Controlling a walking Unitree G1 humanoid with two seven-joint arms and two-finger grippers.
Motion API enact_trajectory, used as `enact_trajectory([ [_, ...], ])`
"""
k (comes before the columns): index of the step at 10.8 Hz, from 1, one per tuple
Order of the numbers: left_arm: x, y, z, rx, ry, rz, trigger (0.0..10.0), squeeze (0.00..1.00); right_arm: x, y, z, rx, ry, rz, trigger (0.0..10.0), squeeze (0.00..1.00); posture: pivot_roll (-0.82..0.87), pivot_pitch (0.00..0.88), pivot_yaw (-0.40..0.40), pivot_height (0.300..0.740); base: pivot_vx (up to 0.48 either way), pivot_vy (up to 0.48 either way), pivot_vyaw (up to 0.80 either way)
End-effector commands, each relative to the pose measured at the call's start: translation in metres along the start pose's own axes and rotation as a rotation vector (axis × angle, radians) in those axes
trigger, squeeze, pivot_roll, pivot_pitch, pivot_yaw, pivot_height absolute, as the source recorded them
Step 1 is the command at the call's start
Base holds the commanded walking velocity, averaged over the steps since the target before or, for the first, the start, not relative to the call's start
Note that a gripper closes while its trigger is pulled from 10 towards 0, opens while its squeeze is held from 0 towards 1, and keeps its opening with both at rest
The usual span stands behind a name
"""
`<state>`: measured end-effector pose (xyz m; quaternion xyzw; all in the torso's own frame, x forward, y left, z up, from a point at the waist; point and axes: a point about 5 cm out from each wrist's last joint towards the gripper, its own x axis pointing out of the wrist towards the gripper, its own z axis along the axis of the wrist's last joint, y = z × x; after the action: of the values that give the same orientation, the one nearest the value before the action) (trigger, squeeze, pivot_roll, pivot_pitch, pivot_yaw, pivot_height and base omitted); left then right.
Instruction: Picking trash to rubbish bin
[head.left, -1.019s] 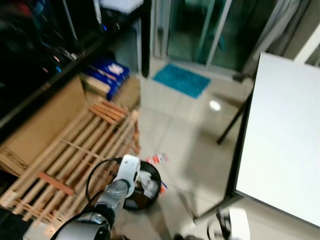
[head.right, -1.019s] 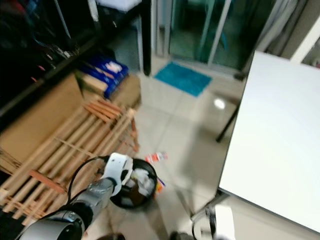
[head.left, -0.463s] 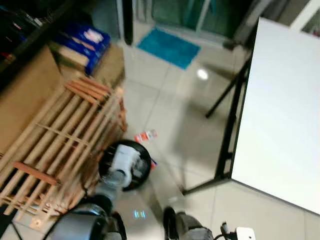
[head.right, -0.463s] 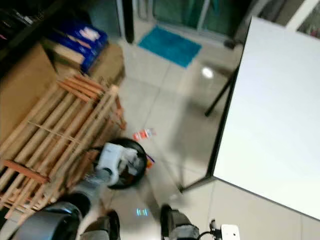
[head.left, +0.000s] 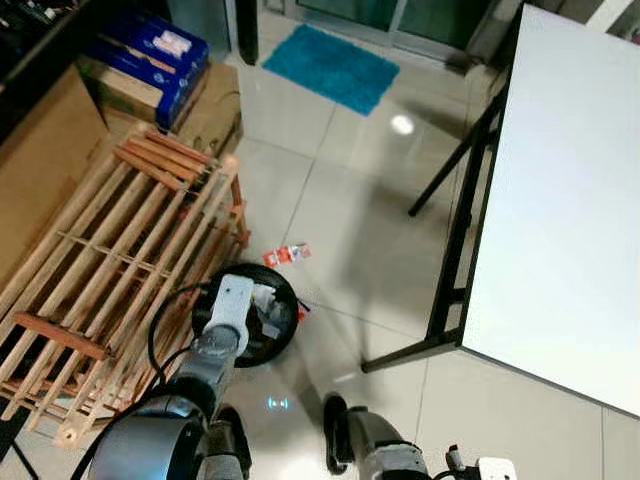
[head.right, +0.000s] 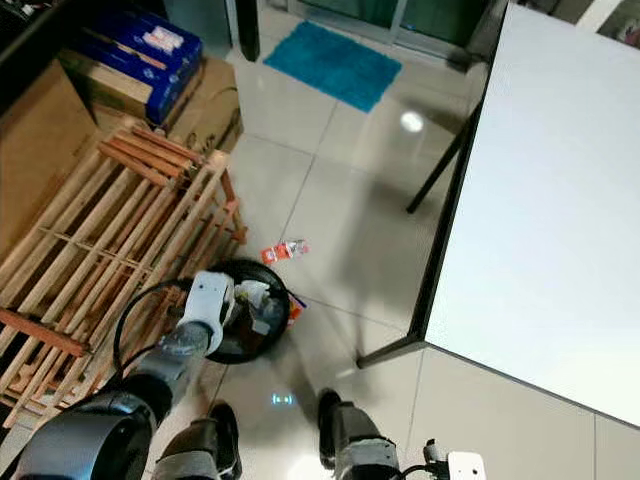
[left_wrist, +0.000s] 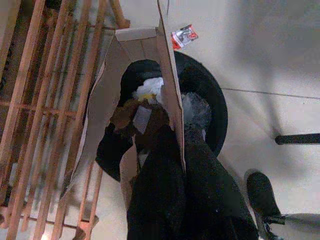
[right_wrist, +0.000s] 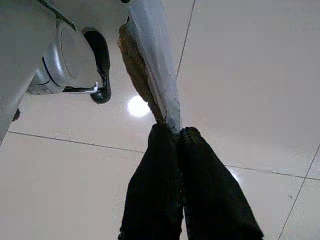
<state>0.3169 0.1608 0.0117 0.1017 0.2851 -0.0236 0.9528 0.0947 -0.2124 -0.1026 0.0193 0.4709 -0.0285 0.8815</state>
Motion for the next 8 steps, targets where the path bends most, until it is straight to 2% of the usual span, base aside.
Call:
enact_trajectory([
  [1,-0.0013,-0.0053,-0.0076,-0.016,0.020,-0.004,10.0,1.00,-0.0074,-0.0079,-0.0171,0.004,0.053,-0.023,10.0,0.00,-0.25,0.342,-0.125,0.740,0.000,0.000,0.00],
  [7,-0.0008,-0.0025,-0.0052,-0.003,0.014,0.008,10.0,1.00,-0.0067,-0.0054,-0.0166,0.007,0.052,-0.015,10.0,0.00,-0.24,0.347,-0.124,0.740,0.000,0.000,0.00],
  [8,-0.0011,-0.0021,-0.0067,0.007,0.018,0.011,10.0,0.00,-0.0063,-0.0050,-0.0160,0.007,0.051,-0.015,10.0,0.00,-0.24,0.344,-0.123,0.740,0.000,0.000,0.00],
])
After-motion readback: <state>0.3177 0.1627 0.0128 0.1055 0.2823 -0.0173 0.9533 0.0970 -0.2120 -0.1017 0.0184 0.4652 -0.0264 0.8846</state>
